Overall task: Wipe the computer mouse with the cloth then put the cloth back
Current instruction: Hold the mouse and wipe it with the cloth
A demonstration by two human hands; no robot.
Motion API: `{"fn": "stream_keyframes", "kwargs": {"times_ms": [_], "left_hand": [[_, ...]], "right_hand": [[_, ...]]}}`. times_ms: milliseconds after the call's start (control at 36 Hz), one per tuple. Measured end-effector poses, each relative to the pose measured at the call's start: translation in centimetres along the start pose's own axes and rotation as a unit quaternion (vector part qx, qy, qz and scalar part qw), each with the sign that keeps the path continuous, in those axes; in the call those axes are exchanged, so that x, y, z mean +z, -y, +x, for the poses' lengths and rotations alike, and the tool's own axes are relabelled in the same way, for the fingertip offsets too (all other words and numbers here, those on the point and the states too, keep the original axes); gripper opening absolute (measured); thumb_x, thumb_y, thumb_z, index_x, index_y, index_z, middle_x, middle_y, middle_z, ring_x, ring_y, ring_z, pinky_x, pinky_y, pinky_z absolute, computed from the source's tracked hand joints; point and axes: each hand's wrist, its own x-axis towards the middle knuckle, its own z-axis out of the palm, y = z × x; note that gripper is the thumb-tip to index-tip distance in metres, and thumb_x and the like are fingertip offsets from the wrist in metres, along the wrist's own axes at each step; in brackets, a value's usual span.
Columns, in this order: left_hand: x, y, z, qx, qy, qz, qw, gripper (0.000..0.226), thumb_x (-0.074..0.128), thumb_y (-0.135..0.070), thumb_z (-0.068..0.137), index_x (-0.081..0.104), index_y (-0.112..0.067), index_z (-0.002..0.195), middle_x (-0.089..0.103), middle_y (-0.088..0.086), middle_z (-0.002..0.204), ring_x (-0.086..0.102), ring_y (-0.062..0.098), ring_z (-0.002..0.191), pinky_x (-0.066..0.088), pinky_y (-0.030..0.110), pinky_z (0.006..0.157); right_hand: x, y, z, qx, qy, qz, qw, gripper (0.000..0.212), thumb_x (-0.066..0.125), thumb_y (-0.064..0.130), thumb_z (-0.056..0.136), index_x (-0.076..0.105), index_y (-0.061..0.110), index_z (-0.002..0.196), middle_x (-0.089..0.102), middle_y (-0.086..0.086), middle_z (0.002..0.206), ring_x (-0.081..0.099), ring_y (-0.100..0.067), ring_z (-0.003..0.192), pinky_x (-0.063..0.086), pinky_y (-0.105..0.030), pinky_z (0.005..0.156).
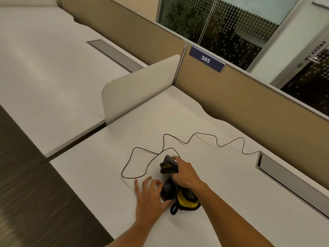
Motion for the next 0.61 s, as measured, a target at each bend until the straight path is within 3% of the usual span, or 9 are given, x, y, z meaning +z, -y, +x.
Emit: {"fn": "stream_keyframes", "kwargs": {"times_ms": [139, 250, 333, 389, 472, 528, 611], "left_hand": [[-0.1, -0.1, 0.0, -0.005, 0.011, 0.003, 1.0, 0.062, 0.06, -0.075, 0.068, 0.067, -0.031, 0.111, 0.066, -0.007, 0.114, 0.053, 0.027, 0.126, 0.024, 0.069, 0.111], [-0.3, -0.3, 0.0, -0.012, 0.014, 0.006, 1.0, 0.063, 0.048, -0.071, 0.071, 0.066, -0.028, 0.112, 0.067, -0.002, 0.116, 0.054, 0.029, 0.126, 0.025, 0.069, 0.111], [-0.4, -0.3, -0.1, -0.012, 0.006, 0.004, 1.0, 0.058, 0.042, -0.068, 0.075, 0.066, -0.028, 0.109, 0.068, -0.001, 0.114, 0.055, 0.029, 0.124, 0.024, 0.069, 0.111], [-0.1, -0.1, -0.2, 0.001, 0.004, 0.006, 1.0, 0.055, 0.042, -0.07, 0.076, 0.065, -0.03, 0.107, 0.067, -0.004, 0.111, 0.056, 0.03, 0.122, 0.023, 0.069, 0.11], [0.2, 0.2, 0.0, 0.009, -0.001, -0.011, 1.0, 0.055, 0.049, -0.076, 0.074, 0.064, -0.035, 0.106, 0.064, -0.008, 0.11, 0.053, 0.028, 0.124, 0.018, 0.067, 0.112], [0.3, 0.2, 0.1, 0.0, 0.002, -0.015, 1.0, 0.06, 0.05, -0.082, 0.072, 0.065, -0.035, 0.107, 0.064, -0.011, 0.109, 0.052, 0.026, 0.125, 0.016, 0.065, 0.114], [0.4, 0.3, 0.1, -0.001, 0.008, -0.009, 1.0, 0.066, 0.048, -0.086, 0.071, 0.066, -0.034, 0.108, 0.064, -0.012, 0.11, 0.051, 0.025, 0.126, 0.014, 0.064, 0.114]], "right_hand": [[0.5, 0.9, -0.9, -0.015, 0.011, 0.008, 1.0, 0.077, 0.062, 0.011, 0.082, 0.031, 0.031, 0.15, 0.058, -0.012, 0.129, 0.062, -0.027, 0.104, 0.055, -0.032, 0.085], [1.0, 1.7, -1.5, -0.013, 0.041, 0.023, 0.999, 0.083, 0.063, 0.017, 0.081, 0.025, 0.032, 0.153, 0.054, -0.012, 0.135, 0.06, -0.029, 0.112, 0.052, -0.032, 0.087], [0.9, 1.3, -2.2, 0.007, 0.039, 0.118, 0.992, 0.072, 0.068, 0.022, 0.081, 0.039, 0.03, 0.146, 0.059, -0.004, 0.129, 0.061, -0.024, 0.113, 0.051, -0.031, 0.091], [0.4, 0.1, -2.8, 0.052, 0.031, 0.272, 0.96, 0.057, 0.073, 0.016, 0.08, 0.055, 0.024, 0.134, 0.068, 0.0, 0.116, 0.066, -0.022, 0.108, 0.055, -0.033, 0.089], [-0.6, -2.6, -3.7, 0.149, -0.017, 0.494, 0.857, 0.041, 0.076, 0.005, 0.079, 0.067, 0.013, 0.119, 0.077, -0.009, 0.099, 0.075, -0.028, 0.089, 0.061, -0.038, 0.072], [-1.3, -4.5, -4.1, 0.195, -0.079, 0.563, 0.799, 0.036, 0.075, 0.0, 0.08, 0.067, 0.008, 0.113, 0.077, -0.017, 0.095, 0.074, -0.034, 0.082, 0.06, -0.038, 0.062], [-1.8, -6.8, -4.3, 0.244, -0.161, 0.544, 0.787, 0.045, 0.073, 0.003, 0.083, 0.061, 0.009, 0.126, 0.07, -0.018, 0.106, 0.068, -0.037, 0.092, 0.059, -0.044, 0.074]]}}
